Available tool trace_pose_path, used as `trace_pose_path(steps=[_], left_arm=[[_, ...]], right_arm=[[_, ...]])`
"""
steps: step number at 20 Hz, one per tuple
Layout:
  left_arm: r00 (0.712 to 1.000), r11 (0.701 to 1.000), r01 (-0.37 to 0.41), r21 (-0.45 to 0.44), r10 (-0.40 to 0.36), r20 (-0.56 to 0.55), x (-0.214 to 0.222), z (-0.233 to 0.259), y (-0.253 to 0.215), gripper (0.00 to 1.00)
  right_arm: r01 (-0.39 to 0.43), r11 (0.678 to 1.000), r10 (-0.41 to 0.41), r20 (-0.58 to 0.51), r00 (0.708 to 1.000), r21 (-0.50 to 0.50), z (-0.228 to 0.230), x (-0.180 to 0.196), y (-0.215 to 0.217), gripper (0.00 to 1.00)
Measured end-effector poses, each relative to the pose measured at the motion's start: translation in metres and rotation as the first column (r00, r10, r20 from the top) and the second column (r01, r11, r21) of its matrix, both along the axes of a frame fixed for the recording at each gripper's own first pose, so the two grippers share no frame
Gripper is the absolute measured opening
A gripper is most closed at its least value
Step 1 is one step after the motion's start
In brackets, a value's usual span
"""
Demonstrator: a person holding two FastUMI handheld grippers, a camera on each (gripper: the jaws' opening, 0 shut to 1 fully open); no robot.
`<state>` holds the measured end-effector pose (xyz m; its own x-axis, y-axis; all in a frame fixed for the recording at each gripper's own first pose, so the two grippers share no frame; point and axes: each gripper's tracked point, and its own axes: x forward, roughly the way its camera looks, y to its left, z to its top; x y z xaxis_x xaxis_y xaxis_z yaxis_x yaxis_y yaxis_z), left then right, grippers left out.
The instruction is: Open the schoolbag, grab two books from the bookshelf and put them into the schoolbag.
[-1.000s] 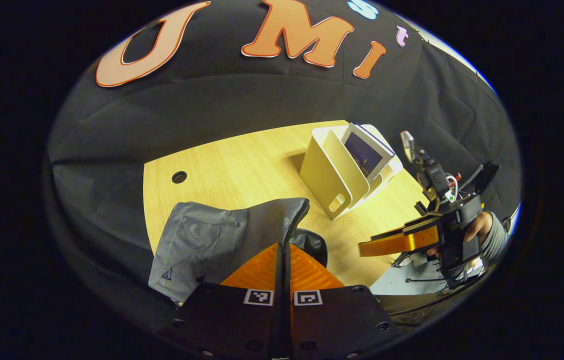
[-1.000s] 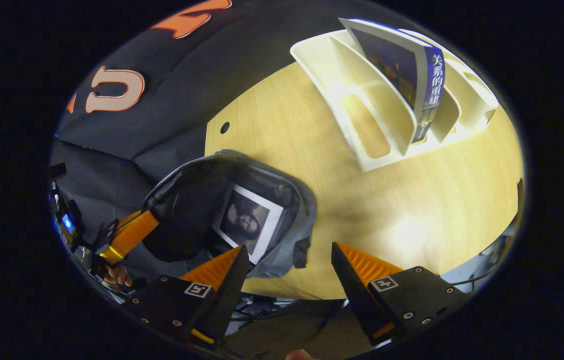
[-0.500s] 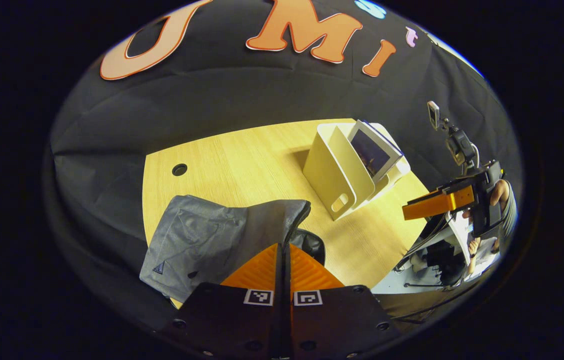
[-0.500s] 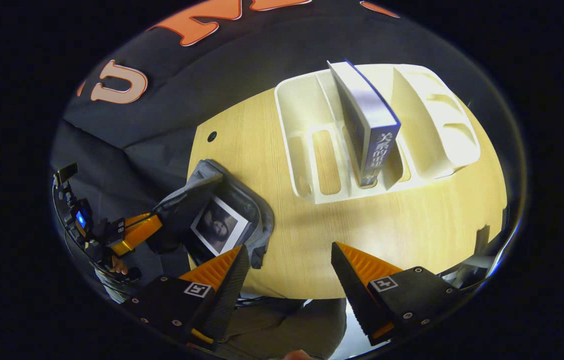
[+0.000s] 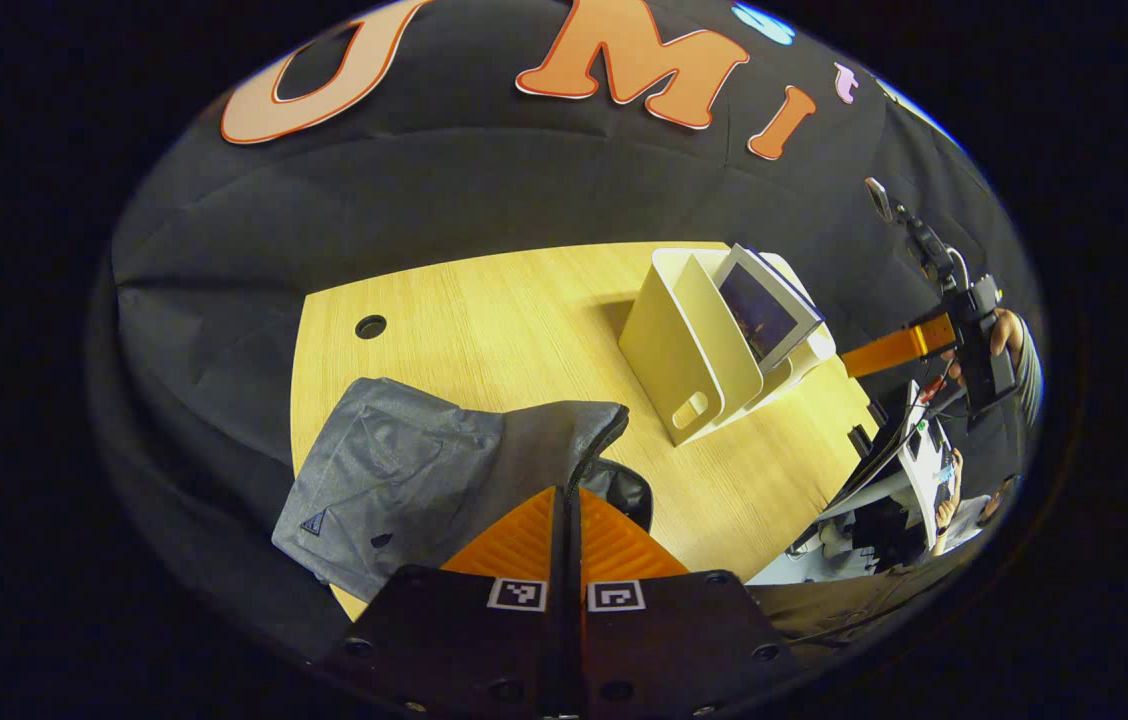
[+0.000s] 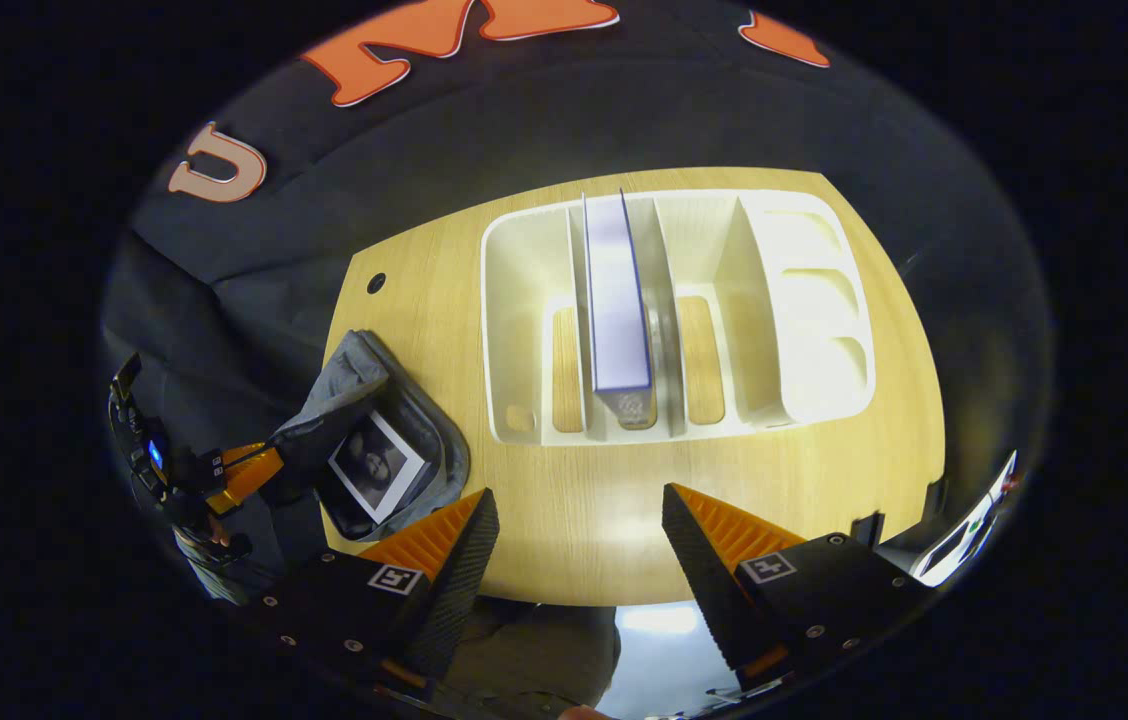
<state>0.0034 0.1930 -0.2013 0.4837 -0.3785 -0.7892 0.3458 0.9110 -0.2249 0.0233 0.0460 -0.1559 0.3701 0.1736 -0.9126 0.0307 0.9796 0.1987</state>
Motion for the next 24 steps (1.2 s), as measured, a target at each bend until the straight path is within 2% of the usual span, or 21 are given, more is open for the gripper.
trace_pose_path(steps=[7,17,20,21,22,23,24], left_arm=[[1.000,0.999,-0.020,0.036,0.020,-0.002,-0.002,0.001,0.000,0.01],[0.998,0.997,-0.064,0.047,0.065,-0.012,-0.005,0.000,0.003,0.01],[0.997,0.996,-0.071,0.047,0.072,-0.015,-0.006,-0.001,0.003,0.01],[0.997,0.996,-0.072,0.047,0.073,-0.016,-0.006,-0.001,0.003,0.01],[0.997,0.996,-0.072,0.047,0.073,-0.015,-0.007,-0.001,0.003,0.01],[0.997,0.996,-0.072,0.047,0.073,-0.015,-0.007,0.000,0.003,0.01],[0.997,0.996,-0.073,0.046,0.074,-0.015,-0.006,-0.001,0.004,0.01]], right_arm=[[-0.030,0.999,0.032,0.029,0.999,-0.040,0.027,0.057,-0.023,0.99],[-0.045,0.997,0.043,-0.033,0.999,-0.067,-0.008,0.104,-0.023,0.98],[-0.023,0.996,0.019,-0.050,0.999,-0.083,-0.021,0.113,-0.023,0.92],[-0.020,0.996,0.015,-0.056,0.998,-0.086,-0.025,0.115,-0.023,0.86],[-0.014,0.996,0.009,-0.062,0.998,-0.086,-0.028,0.115,-0.022,0.94],[-0.009,0.996,0.003,-0.067,0.998,-0.086,-0.030,0.117,-0.021,0.76],[0.002,0.996,-0.008,-0.070,0.998,-0.086,-0.033,0.119,-0.021,0.72]])
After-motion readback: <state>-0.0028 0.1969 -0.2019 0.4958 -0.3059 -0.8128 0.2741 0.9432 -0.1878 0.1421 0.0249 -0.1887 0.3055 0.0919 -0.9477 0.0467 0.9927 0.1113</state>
